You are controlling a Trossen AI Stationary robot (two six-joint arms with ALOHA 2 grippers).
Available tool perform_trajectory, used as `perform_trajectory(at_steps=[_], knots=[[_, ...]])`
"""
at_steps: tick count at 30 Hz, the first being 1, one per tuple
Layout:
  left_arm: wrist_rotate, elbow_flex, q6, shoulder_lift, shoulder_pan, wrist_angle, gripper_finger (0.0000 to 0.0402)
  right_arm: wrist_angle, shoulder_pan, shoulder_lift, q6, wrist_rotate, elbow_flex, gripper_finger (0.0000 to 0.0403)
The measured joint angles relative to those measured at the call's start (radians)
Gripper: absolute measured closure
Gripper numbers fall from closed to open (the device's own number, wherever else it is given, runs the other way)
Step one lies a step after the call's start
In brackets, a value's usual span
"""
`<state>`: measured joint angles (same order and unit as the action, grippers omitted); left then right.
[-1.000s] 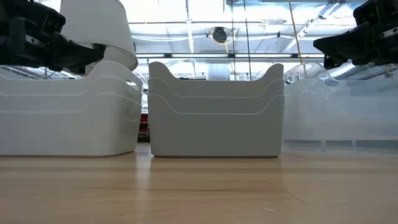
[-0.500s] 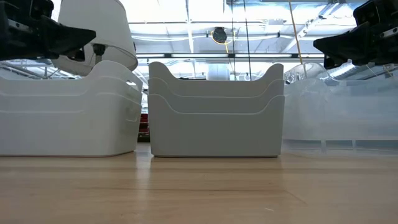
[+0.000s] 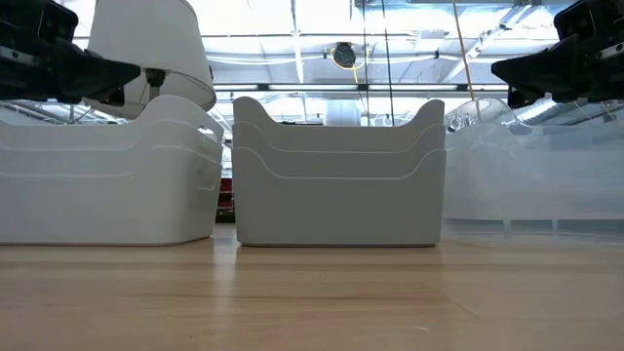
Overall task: Stack baskets by color
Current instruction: Return to Home Position
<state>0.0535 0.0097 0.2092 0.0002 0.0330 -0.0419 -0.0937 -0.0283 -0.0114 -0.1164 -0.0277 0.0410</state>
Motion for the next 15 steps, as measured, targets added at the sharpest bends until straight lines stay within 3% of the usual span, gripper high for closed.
perform_trajectory(at_steps=[9, 15], knots=[[-0.004, 0.0, 0.021, 0.002, 0.0, 0.025, 0.0397, 0.0, 0.0, 0.0, 0.0, 0.0, 0.0, 0.0403], [-0.067, 0.001, 0.035, 0.003, 0.0, 0.022, 0.0387, 0.0, 0.0, 0.0, 0.0, 0.0, 0.0, 0.0403]])
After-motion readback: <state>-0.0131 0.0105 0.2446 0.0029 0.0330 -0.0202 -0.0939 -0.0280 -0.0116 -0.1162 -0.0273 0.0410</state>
